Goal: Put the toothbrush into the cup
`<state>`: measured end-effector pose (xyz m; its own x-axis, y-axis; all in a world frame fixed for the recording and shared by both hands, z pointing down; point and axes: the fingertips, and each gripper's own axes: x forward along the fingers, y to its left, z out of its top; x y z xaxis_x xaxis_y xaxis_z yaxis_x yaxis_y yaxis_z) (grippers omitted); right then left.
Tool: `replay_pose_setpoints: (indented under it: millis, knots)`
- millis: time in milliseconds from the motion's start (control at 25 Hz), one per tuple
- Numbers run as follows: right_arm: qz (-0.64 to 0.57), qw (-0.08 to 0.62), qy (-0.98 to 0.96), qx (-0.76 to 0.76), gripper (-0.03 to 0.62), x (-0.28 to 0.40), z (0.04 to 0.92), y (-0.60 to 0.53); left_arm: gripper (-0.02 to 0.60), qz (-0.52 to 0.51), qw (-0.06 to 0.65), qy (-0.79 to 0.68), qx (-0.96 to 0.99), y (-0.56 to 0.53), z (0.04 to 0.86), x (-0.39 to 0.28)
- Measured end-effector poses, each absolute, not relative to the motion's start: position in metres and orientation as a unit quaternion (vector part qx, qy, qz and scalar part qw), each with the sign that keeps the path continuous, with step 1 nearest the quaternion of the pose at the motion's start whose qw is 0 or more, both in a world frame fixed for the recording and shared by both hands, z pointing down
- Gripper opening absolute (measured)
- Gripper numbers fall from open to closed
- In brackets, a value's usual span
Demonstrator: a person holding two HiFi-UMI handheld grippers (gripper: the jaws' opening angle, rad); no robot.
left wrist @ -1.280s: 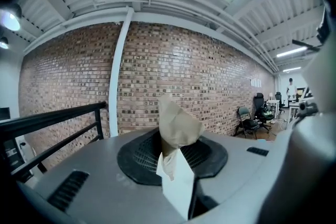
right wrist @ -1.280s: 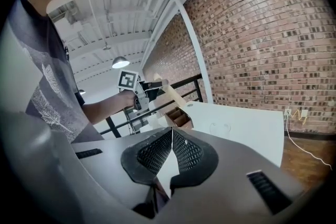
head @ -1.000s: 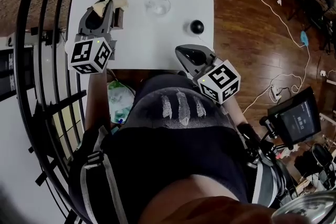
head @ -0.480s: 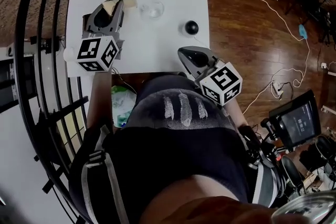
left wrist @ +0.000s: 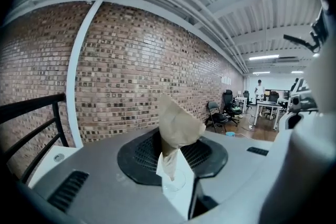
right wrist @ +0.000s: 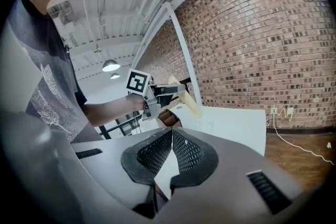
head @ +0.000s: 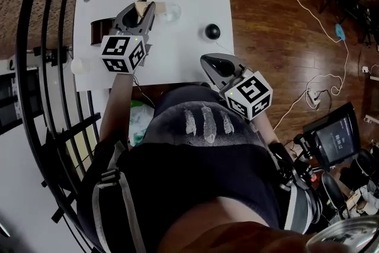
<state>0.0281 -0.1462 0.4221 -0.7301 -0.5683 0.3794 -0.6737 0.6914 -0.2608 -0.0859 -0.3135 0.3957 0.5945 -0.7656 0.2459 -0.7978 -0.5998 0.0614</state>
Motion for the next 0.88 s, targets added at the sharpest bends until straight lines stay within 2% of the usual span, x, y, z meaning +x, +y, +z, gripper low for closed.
replay_pose_setpoints:
  millis: [720, 880]
  knots:
    - [0.196, 0.135, -0.905, 0.353, 0.002, 0.034, 0.423, -0.147, 0.091, 0.18, 0.133, -0.395, 0.891, -0.336, 0.487, -0.043]
    - [0.192, 0.134, -0.905, 0.354, 0.002, 0.035, 0.42, -0.146, 0.113, 0.203, 0.14, -0.389, 0.888, -0.337, 0.499, -0.044]
